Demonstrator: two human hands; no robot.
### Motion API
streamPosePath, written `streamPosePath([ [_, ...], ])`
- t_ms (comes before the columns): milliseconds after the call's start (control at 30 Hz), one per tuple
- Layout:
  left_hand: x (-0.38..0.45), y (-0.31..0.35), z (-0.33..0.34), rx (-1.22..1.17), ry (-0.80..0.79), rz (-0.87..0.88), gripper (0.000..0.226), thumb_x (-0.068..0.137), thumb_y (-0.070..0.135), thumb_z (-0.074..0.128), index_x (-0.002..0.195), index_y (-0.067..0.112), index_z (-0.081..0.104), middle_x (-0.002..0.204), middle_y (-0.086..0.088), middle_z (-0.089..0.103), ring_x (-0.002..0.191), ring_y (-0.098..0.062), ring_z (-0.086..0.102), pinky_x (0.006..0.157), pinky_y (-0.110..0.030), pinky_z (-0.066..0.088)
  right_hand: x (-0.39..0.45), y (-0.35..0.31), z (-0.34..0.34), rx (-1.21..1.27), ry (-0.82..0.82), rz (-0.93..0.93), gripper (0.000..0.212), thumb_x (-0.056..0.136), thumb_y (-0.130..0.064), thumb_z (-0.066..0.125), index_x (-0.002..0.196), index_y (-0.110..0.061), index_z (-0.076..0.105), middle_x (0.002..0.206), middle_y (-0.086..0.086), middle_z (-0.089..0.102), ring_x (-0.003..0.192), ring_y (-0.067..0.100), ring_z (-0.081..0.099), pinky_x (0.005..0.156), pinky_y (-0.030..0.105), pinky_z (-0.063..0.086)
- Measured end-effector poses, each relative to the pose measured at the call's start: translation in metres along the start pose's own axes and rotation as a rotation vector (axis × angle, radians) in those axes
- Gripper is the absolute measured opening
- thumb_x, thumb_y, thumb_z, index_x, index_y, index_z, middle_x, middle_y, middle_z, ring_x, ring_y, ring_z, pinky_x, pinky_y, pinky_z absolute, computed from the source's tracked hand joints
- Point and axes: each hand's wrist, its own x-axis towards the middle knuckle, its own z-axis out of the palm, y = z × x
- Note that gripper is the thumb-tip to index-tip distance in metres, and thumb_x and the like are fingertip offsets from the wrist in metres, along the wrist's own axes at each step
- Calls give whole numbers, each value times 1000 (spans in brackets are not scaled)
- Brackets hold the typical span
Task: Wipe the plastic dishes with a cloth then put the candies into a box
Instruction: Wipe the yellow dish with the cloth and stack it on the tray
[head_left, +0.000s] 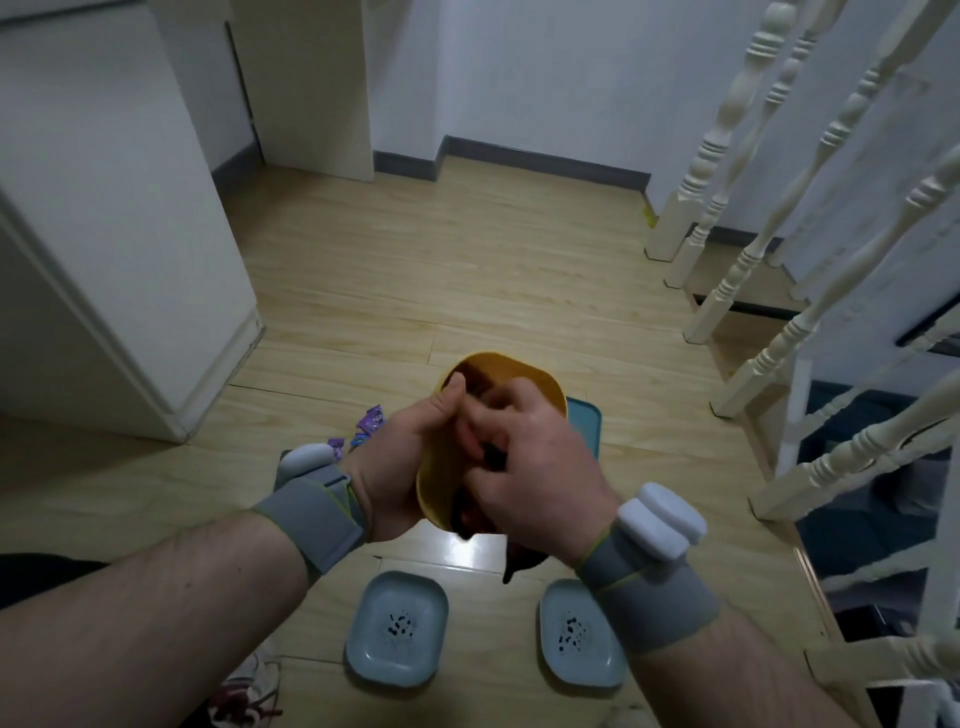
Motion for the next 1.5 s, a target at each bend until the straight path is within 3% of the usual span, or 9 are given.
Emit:
streamPosePath([
  [100,1,5,-7,15,78,11,56,78,60,58,85,5,68,84,-17,63,76,-27,63,74,-35,50,-7,-14,13,-84,-147,-138,15,77,-32,62,91,-29,64,106,-5,48,90,20,52,73,38,53],
  [367,0,22,-12,2,117,59,62,85,54,43,119,6,61,121,-25,65,110,-40,63,94,-52,50,-3,7,5,-77,-144,77,33,69,-31,61,100,-36,73,84,-9,58,77,15,57,68,33,54],
  [500,-3,40,-20,-100,145,75,52,91,49,42,121,12,62,114,-18,70,96,-36,70,85,-52,54,-4,26,-15,131,4,40,28,69,-27,65,92,-36,76,94,-10,52,83,7,52,73,31,51],
  [800,-5,58,-36,-253,115,69,51,91,48,37,126,18,59,122,-18,67,109,-44,61,82,-63,51,-12,28,-24,-72,-61,-201,25,69,-33,61,88,-38,76,146,-22,38,78,-6,48,71,22,50],
  [1100,-3,53,-34,-186,112,-45,53,87,47,40,121,14,62,119,-19,68,102,-40,64,94,-53,45,-12,18,-11,-138,107,-345,26,72,-37,55,83,-27,76,110,-8,64,87,17,62,68,35,54],
  [1234,-2,53,-29,46,267,-77,41,93,46,43,113,15,61,108,-19,70,101,-37,62,97,-53,45,-12,23,-6,-124,174,-310,26,73,-37,54,77,-22,75,89,-7,63,74,18,57,63,33,50],
  [1367,8,51,-39,740,637,336,37,94,39,54,126,22,56,121,-2,58,106,-18,57,89,-36,50,-10,28,-5,-134,227,-258,29,69,-37,51,74,-22,75,87,-5,62,75,20,58,62,31,50],
  [1434,1,51,-33,1089,542,622,34,91,43,54,121,27,61,113,8,59,100,-2,56,80,-18,45,-9,30,-2,-145,228,-246,28,67,-37,52,72,-23,75,85,-5,62,73,21,58,61,29,49],
  [1500,-6,45,-21,1283,251,642,42,84,53,48,113,29,67,102,15,60,94,3,56,77,-13,43,-8,30,1,-138,205,-248,26,66,-37,52,70,-23,74,84,-6,60,72,21,57,60,30,49],
])
